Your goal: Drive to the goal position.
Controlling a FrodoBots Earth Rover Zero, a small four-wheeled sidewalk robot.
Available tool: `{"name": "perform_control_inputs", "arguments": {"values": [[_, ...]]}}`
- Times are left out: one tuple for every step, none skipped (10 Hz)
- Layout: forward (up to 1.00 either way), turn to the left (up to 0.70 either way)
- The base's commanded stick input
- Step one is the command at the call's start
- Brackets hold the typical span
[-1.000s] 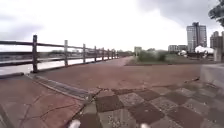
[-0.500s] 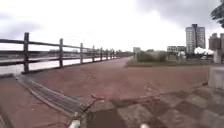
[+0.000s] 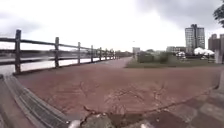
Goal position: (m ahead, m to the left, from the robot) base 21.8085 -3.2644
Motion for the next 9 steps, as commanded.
{"name": "perform_control_inputs", "arguments": {"values": [[0.70, 0.00], [0.70, 0.00], [0.70, 0.00], [0.70, 0.00], [0.70, 0.00], [0.70, 0.00], [0.70, 0.00], [0.70, 0.00], [0.70, 0.00]]}}
